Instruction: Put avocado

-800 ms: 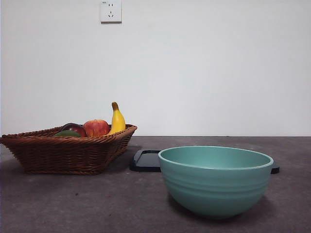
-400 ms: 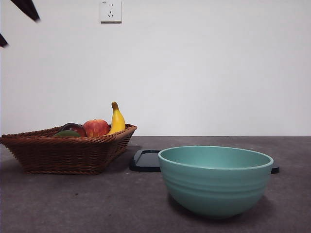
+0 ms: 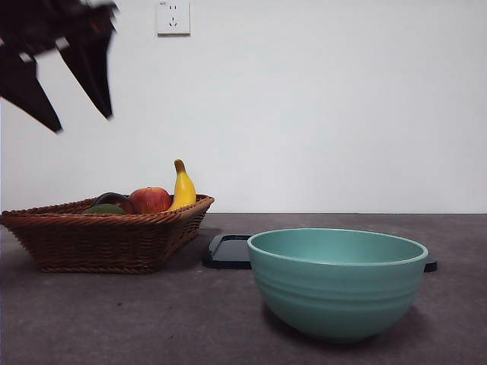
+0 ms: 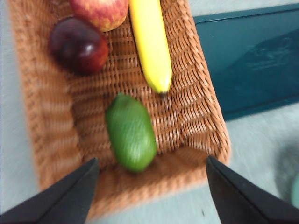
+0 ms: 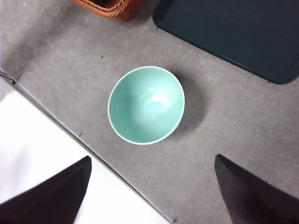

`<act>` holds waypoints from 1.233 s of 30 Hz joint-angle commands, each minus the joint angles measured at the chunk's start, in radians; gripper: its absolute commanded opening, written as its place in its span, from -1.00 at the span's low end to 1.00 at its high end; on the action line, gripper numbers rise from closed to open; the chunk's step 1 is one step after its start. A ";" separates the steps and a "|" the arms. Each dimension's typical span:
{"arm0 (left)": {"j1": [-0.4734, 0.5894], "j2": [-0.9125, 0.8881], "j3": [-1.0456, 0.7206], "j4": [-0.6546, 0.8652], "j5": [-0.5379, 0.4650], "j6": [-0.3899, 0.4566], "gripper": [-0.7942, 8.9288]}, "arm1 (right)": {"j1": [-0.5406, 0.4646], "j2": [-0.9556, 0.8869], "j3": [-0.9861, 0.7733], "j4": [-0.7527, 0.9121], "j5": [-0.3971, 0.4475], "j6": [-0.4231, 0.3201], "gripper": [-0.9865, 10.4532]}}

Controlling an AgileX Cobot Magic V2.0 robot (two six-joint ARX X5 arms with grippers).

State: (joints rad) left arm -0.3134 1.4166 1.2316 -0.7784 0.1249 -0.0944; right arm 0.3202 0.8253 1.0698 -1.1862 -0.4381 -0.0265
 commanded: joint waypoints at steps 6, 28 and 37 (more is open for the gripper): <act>-0.018 0.171 0.023 0.080 -0.065 0.016 -0.07 | 0.005 0.006 0.018 0.008 0.001 -0.003 -0.09; -0.021 0.344 0.023 0.135 -0.103 0.026 -0.40 | 0.005 0.006 0.018 0.009 0.001 -0.003 -0.09; -0.021 0.336 0.023 0.128 -0.103 0.026 -0.47 | 0.005 0.003 0.018 0.010 0.001 -0.003 -0.09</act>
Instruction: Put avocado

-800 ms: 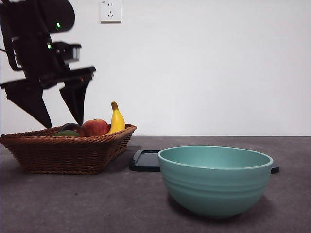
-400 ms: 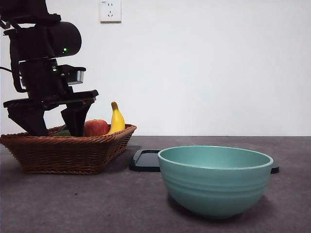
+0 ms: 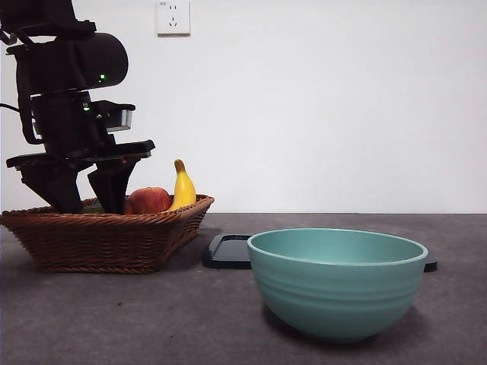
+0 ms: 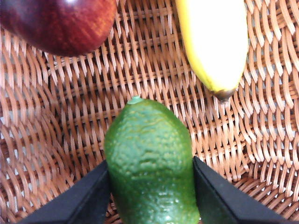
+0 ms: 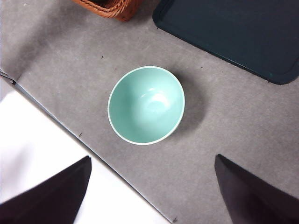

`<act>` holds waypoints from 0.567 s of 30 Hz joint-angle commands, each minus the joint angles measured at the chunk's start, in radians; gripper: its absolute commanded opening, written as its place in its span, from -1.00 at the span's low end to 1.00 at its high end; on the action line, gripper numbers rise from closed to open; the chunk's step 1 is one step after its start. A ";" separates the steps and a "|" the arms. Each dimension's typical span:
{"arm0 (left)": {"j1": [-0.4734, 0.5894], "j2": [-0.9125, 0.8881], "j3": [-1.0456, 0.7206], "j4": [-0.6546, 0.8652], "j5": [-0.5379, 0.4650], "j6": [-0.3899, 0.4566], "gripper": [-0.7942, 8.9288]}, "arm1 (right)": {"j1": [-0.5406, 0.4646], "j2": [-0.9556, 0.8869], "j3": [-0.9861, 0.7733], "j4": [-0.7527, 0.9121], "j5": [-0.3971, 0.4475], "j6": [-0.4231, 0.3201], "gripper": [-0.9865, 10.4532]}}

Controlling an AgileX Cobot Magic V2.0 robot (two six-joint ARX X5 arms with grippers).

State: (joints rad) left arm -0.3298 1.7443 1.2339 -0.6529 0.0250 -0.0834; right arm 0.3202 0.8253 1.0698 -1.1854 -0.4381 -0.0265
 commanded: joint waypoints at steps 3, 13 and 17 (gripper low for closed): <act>-0.006 -0.021 0.021 0.001 0.000 0.014 -0.47 | 0.005 0.003 0.018 0.009 0.001 -0.003 -0.09; -0.093 -0.273 0.023 -0.031 0.127 0.022 -0.47 | 0.005 0.003 0.018 0.010 0.002 -0.003 -0.09; -0.185 -0.371 0.023 -0.063 0.221 0.022 -0.47 | 0.005 0.003 0.018 0.010 0.002 -0.003 -0.09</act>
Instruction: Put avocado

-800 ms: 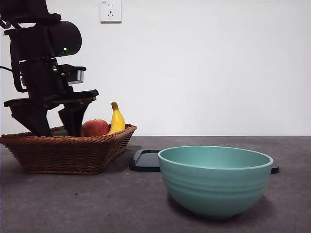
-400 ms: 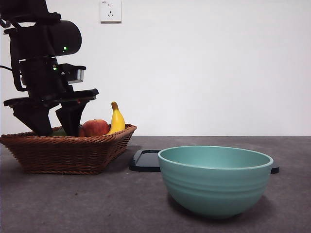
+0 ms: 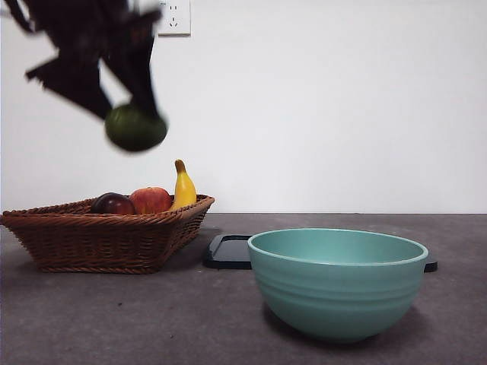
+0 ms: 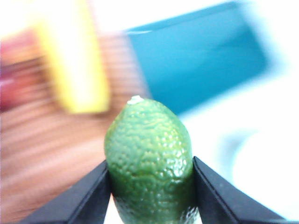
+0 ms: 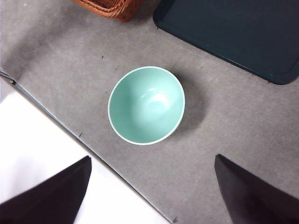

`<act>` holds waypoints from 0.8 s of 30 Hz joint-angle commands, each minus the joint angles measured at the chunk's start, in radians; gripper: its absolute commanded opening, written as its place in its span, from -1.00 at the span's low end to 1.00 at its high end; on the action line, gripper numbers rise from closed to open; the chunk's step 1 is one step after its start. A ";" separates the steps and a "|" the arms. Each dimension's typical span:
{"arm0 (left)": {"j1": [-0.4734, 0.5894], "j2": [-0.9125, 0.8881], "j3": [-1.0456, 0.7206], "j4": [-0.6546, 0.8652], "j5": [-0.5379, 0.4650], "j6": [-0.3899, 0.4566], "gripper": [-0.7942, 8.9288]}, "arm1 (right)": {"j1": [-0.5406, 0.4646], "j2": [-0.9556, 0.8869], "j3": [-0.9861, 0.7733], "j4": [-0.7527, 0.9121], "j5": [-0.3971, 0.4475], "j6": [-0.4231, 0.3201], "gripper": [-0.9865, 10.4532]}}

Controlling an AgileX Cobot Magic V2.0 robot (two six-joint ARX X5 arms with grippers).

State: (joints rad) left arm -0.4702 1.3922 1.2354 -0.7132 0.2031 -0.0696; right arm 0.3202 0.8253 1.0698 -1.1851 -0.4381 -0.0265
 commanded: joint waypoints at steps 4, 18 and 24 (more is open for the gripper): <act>-0.166 -0.045 0.021 -0.006 0.072 0.008 -0.47 | 0.005 0.004 0.018 0.016 0.002 -0.003 -0.09; -0.470 0.172 0.021 0.111 0.054 0.019 -0.47 | 0.005 0.003 0.018 0.018 0.004 0.001 -0.09; -0.516 0.316 0.021 0.178 -0.031 0.056 -0.47 | 0.005 0.003 0.018 0.018 0.020 0.002 -0.09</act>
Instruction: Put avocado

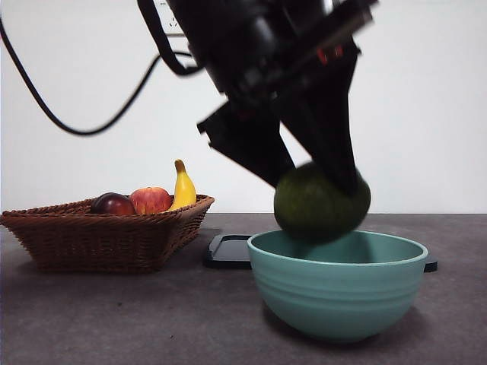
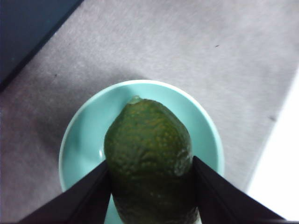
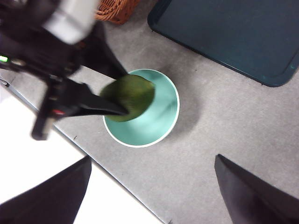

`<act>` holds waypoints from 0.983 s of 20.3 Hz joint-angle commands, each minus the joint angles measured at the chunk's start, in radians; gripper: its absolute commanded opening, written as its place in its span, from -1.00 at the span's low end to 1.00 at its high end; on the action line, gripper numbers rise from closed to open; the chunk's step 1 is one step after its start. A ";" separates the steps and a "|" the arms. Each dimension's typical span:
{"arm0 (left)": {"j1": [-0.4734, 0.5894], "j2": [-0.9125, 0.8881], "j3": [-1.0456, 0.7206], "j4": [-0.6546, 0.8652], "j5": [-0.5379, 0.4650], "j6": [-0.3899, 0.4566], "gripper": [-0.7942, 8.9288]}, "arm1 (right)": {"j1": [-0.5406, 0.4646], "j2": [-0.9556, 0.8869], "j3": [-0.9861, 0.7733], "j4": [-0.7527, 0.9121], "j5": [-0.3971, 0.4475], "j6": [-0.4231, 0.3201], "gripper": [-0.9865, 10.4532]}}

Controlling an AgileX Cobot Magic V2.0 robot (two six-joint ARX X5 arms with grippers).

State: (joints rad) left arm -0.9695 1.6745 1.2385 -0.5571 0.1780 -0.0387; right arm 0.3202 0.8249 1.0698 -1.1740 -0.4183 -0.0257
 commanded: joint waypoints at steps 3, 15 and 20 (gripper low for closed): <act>-0.024 0.081 0.018 0.042 -0.014 0.028 -0.46 | 0.005 0.003 0.018 0.007 0.000 0.001 -0.09; -0.032 0.118 0.018 0.056 -0.025 0.035 -0.18 | 0.005 0.003 0.018 0.007 0.000 0.001 -0.09; -0.032 0.093 0.037 0.040 -0.024 0.023 -0.18 | 0.005 0.003 0.018 0.007 0.000 0.001 -0.09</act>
State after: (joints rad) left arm -0.9890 1.7676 1.2472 -0.5247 0.1551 -0.0162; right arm 0.3202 0.8253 1.0698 -1.1740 -0.4183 -0.0257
